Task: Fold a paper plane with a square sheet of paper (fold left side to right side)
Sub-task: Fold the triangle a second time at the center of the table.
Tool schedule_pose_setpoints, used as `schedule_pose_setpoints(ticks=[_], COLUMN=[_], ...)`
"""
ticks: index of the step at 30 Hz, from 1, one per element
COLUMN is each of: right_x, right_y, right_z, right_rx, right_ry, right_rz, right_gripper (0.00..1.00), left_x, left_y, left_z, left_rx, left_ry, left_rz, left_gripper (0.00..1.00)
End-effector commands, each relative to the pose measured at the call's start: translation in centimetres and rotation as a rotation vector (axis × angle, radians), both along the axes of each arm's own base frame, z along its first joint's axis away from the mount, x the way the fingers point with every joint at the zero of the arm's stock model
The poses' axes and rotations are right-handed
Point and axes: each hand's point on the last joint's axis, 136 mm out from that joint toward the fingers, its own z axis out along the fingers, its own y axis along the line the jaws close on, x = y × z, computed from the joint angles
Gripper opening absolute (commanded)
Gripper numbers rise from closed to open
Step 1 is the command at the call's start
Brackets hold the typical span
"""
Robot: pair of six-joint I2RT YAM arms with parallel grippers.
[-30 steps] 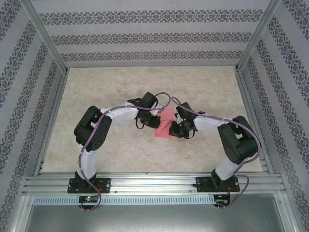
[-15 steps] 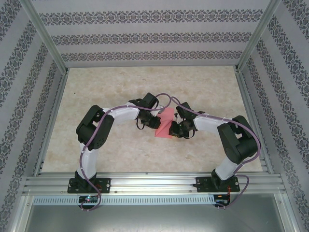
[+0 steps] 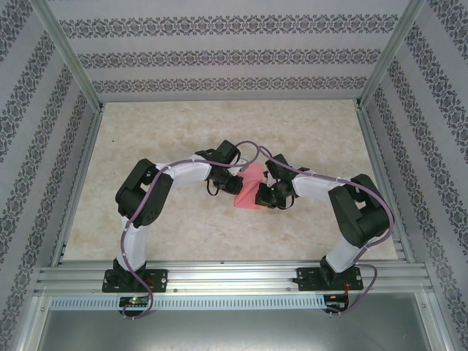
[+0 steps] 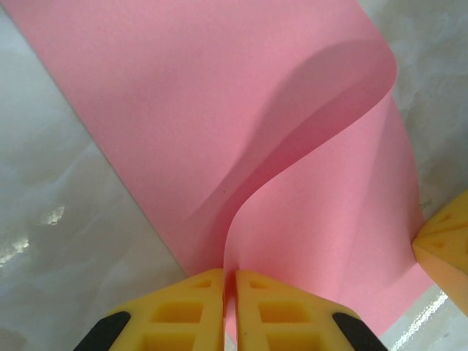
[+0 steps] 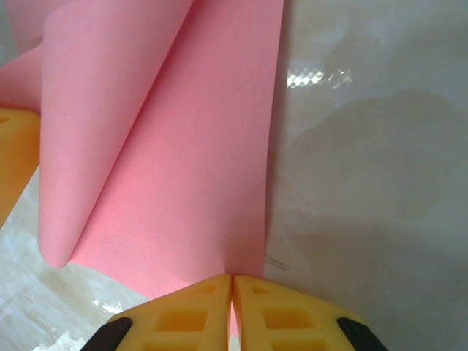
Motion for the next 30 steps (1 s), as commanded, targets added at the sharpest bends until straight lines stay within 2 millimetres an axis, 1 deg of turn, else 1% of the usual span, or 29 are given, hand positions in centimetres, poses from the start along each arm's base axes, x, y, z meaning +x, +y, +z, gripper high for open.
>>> schedule_pose_setpoints(ticks=[1, 14, 20, 25, 28, 30], right_x=[-1.58, -1.68, -1.67, -1.68, -1.63, -1.3], right_y=[-1.03, -1.14, -1.17, -1.15, -1.15, -1.0], right_z=[-2.04, -2.01, -2.02, -2.05, -1.93, -1.45], right_rx=[-0.087, -0.094, -0.096, -0.096, -0.095, -0.083], right_ry=[0.059, 0.06, 0.06, 0.061, 0.057, 0.039], right_rz=[0.021, 0.023, 0.022, 0.023, 0.022, 0.024], right_gripper=[0.13, 0.13, 0.13, 0.13, 0.13, 0.13], left_x=[1.57, 1.75, 1.71, 1.62, 1.56, 1.5], left_y=[-0.18, -0.23, 0.27, 0.3, 0.34, 0.38], left_z=[0.06, -0.05, 0.13, 0.0, -0.18, -0.36], left_rx=[-0.006, -0.005, 0.009, 0.009, 0.012, 0.014], left_ry=[-0.036, -0.038, -0.049, -0.045, -0.042, -0.037], left_rz=[0.014, 0.02, 0.027, 0.026, 0.026, 0.027], left_gripper=[0.13, 0.13, 0.12, 0.11, 0.12, 0.12])
